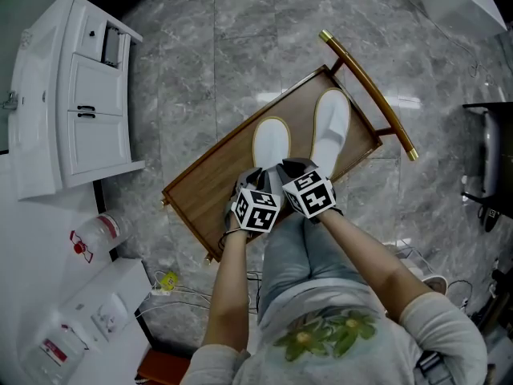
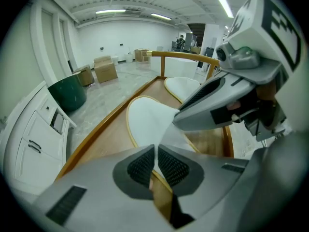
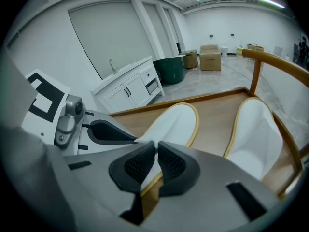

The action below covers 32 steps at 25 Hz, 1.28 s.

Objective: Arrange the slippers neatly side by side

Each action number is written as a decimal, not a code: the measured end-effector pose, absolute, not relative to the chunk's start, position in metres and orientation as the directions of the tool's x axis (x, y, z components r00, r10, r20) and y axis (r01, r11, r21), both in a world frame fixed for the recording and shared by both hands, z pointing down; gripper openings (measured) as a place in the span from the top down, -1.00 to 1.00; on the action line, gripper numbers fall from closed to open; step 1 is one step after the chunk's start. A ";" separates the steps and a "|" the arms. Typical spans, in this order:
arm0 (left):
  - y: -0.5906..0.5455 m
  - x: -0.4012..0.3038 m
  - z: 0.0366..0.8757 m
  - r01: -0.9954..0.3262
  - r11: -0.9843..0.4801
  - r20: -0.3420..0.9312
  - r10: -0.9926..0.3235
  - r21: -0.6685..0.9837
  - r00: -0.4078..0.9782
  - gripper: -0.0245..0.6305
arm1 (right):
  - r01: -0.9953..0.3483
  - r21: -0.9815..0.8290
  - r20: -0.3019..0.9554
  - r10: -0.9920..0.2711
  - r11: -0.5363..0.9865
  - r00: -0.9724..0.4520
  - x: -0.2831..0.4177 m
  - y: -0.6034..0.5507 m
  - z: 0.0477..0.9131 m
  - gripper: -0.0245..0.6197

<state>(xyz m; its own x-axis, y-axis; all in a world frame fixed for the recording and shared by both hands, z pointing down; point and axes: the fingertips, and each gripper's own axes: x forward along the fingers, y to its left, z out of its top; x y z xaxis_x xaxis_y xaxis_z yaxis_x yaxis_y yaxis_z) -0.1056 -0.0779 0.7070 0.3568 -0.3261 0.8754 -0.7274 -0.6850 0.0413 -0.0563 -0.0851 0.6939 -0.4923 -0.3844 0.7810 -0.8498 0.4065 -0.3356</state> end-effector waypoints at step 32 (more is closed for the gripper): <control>-0.054 -0.131 0.704 -0.878 -0.453 0.867 -0.363 0.156 0.341 0.80 | -0.737 -0.369 0.771 -0.257 0.566 -0.583 -0.094 -0.086 0.694 0.80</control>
